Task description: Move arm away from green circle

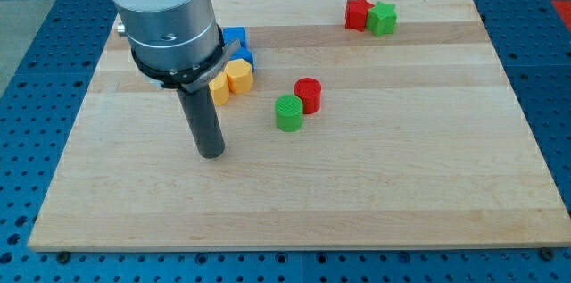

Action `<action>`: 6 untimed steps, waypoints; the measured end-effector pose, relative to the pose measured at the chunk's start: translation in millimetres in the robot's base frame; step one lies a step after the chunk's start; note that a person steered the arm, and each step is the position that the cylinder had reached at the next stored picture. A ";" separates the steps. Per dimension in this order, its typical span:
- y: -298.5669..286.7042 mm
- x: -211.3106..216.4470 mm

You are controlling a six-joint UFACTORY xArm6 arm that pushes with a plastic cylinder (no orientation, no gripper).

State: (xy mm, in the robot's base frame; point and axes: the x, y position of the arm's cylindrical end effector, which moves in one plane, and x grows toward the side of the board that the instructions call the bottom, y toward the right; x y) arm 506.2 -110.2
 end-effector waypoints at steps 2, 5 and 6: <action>-9.1 0.0; -17.5 0.0; -21.2 6.7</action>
